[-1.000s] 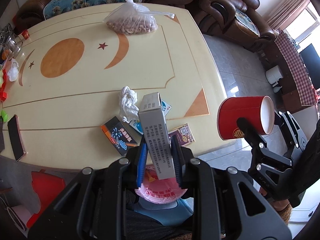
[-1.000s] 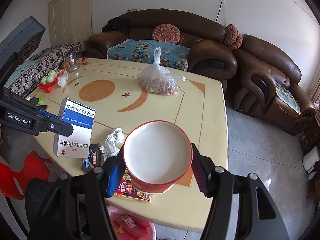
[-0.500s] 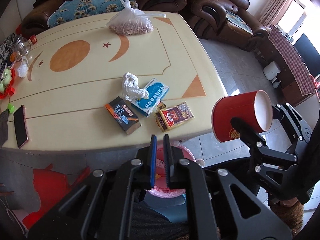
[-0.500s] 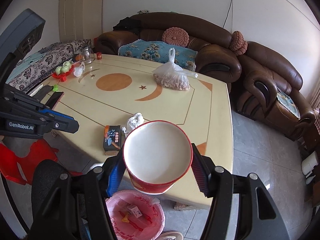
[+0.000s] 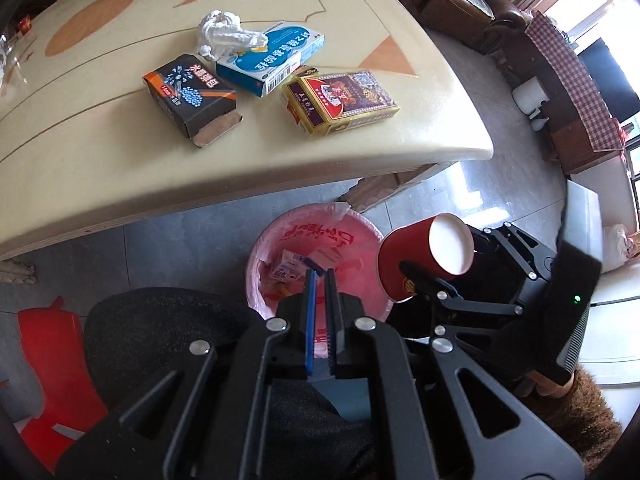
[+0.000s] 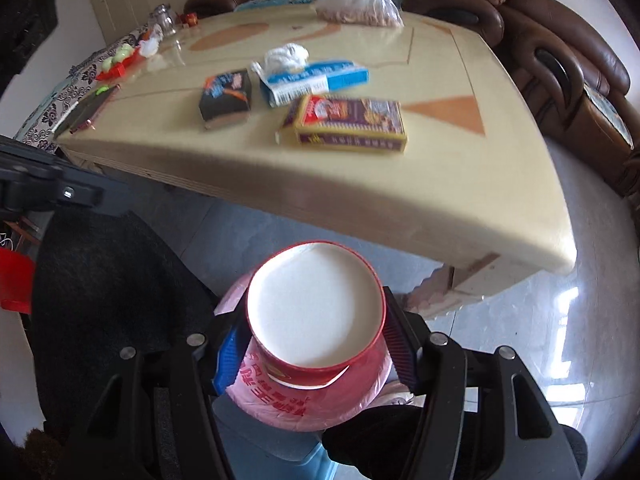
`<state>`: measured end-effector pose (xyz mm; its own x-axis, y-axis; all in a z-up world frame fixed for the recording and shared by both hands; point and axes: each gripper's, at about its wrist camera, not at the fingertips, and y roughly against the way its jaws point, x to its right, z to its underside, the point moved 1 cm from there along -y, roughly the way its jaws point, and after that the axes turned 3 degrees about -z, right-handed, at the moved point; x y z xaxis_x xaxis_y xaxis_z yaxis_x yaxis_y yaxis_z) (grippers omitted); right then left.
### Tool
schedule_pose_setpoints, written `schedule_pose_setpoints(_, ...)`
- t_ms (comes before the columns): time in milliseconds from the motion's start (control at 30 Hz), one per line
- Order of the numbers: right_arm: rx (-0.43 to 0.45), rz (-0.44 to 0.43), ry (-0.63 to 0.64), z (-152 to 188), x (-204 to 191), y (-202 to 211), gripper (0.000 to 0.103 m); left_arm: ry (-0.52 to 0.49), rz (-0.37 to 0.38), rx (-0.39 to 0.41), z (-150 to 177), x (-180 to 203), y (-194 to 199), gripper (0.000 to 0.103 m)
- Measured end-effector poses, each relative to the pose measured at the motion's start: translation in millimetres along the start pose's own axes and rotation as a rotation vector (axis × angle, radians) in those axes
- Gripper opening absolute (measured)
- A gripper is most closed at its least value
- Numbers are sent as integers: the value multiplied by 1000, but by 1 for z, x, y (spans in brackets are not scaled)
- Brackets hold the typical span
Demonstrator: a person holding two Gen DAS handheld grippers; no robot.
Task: Collect trash
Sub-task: 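Open the right tool to drop the red cup while the left tool drops the medicine box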
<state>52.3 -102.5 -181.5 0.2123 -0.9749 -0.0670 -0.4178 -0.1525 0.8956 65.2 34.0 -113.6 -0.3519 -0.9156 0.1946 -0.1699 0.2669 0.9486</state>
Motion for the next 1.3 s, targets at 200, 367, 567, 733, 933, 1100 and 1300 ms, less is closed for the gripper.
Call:
schedule_pose_setpoints(200, -51, 44, 12, 15, 7, -39, 59, 13, -44, 21, 5, 3, -27, 6)
schedule_pose_setpoints(367, -82, 27, 6, 26, 9, -56, 59, -8, -68, 14, 15, 8, -56, 6)
schedule_pose_setpoints(567, -122, 10, -13, 34, 15, -73, 59, 24, -69, -63, 33, -1, -100, 6)
schedule_pose_setpoints(733, -146, 7, -2, 34, 12, -81, 60, 39, -58, -115, 40, -5, -123, 6)
schedule_pose_setpoints(933, -160, 5, 0, 34, 9, -85, 60, 35, -66, -125, 41, -7, -128, 6)
schedule_pose_setpoints(1100, -162, -2, 4, 33, 7, -83, 61, 13, -91, -115, 41, -3, -129, 8)
schedule_pose_setpoints(1300, -159, 15, 12, 32, 4, -78, 78, -1, -101, -97, 40, -2, -122, 30)
